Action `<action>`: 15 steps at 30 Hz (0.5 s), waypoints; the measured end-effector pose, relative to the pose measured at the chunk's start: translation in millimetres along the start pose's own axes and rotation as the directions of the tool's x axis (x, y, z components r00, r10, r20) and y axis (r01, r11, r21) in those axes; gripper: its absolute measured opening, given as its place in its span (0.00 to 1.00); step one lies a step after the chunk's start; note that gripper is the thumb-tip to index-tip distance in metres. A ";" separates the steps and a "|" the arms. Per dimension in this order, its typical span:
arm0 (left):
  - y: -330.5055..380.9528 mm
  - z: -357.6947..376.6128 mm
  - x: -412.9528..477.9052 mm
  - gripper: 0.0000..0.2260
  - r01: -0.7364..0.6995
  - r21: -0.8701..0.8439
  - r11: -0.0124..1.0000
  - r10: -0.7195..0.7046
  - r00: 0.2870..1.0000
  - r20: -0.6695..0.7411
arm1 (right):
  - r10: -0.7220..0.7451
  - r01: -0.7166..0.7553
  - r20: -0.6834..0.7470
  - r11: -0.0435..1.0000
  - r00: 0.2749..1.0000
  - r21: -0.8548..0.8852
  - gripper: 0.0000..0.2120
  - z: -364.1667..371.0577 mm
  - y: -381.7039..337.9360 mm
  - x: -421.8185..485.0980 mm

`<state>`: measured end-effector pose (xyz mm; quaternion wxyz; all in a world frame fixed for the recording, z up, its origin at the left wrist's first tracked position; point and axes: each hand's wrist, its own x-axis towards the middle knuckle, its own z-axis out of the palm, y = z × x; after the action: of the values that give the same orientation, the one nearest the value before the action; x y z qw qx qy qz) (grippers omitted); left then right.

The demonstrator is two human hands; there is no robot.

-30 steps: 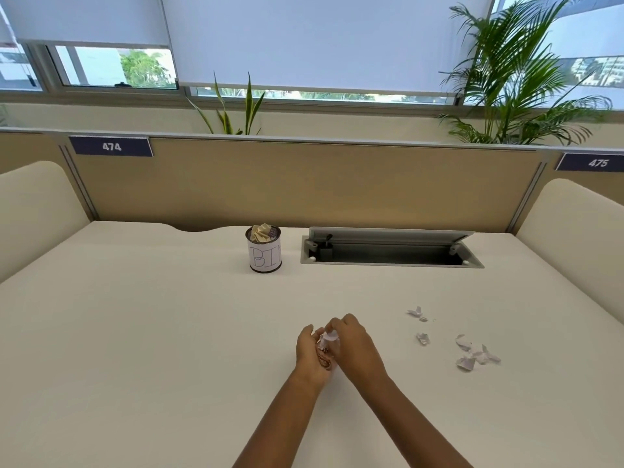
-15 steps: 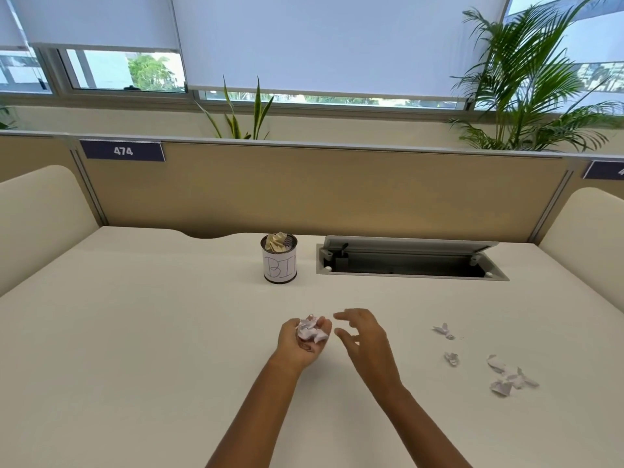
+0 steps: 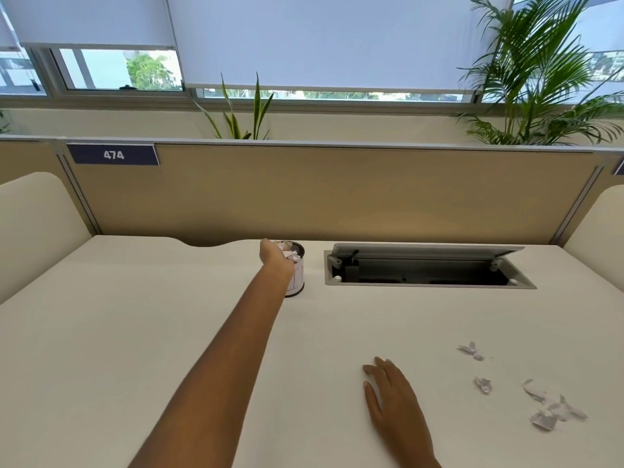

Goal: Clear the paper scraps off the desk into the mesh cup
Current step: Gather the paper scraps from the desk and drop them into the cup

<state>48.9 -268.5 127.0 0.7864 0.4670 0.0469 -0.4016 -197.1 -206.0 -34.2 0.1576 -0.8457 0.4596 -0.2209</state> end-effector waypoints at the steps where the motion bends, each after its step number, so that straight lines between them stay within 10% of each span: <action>1: 1.5 3.2 7.2 0.16 -0.032 0.003 0.999 0.032 0.999 -0.021 | -0.006 0.005 -0.026 1.000 1.000 -0.017 0.14 0.0 0.1 1.4; 7: -7.6 13.3 45.3 0.18 -0.308 0.310 0.899 0.335 0.942 -0.036 | -0.064 0.053 -0.128 0.995 0.990 -0.088 0.18 -1.4 -2.3 5.5; 10: -20.3 8.2 56.1 0.20 -0.503 0.613 0.609 0.536 0.831 0.150 | -0.085 0.073 -0.147 0.994 0.985 -0.085 0.35 -0.9 -1.2 7.4; 15: -38.6 -5.7 63.7 0.20 -0.532 0.818 0.221 0.519 0.774 0.363 | -0.103 0.088 -0.172 0.992 0.980 -0.094 0.36 1.3 1.2 10.3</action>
<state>67.5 -310.8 68.4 0.5042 0.7917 -0.3363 -0.0766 -192.3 -215.3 -33.6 0.0690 -0.8499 0.4394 -0.2825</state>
